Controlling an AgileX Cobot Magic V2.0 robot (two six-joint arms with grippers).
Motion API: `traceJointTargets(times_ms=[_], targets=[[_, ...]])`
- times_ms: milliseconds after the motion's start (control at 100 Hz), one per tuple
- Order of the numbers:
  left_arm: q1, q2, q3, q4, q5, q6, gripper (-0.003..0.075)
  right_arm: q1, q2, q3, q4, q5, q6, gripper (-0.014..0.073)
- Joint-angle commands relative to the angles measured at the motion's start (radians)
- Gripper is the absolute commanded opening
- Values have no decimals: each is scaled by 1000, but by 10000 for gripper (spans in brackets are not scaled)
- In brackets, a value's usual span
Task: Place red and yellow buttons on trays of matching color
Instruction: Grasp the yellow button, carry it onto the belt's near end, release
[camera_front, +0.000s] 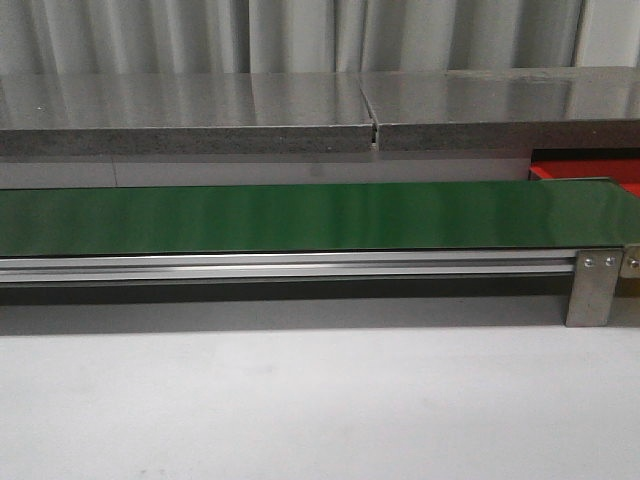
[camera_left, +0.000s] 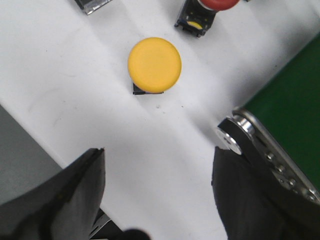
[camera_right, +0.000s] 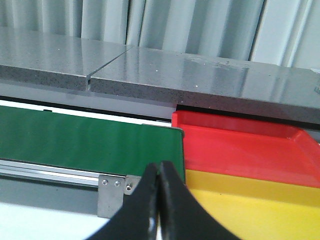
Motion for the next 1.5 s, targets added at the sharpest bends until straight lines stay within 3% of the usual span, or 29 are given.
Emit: traceJointTargets(times_ms=[0,620,760,950,1050,1270,1490], targets=[[3,21,-65,-18,-14,-9,462,-5,-16,-10,-1,-85,-6,-68],[3,334,-349,-16,122,-14,454,-5,-16,-10,-1,-85,-6,-68],[3,342,-350,-14,113,-14,382,-5,-16,-10,-1,-85,-6,-68],[3,342,-353,-6,111,-14,190,-5,-16,-10,-1,-85,-6,-68],[3,340,-357,9,112,-14,125,-5,-16,-10,-1,-85,-6,-68],[-22,244,-367,8,111,7,116,-5,-16,-10,-1,-85,-6,-68],[-115,141,-390,5,108,18,116,-5,-16,-10,-1,-85,-6,-68]])
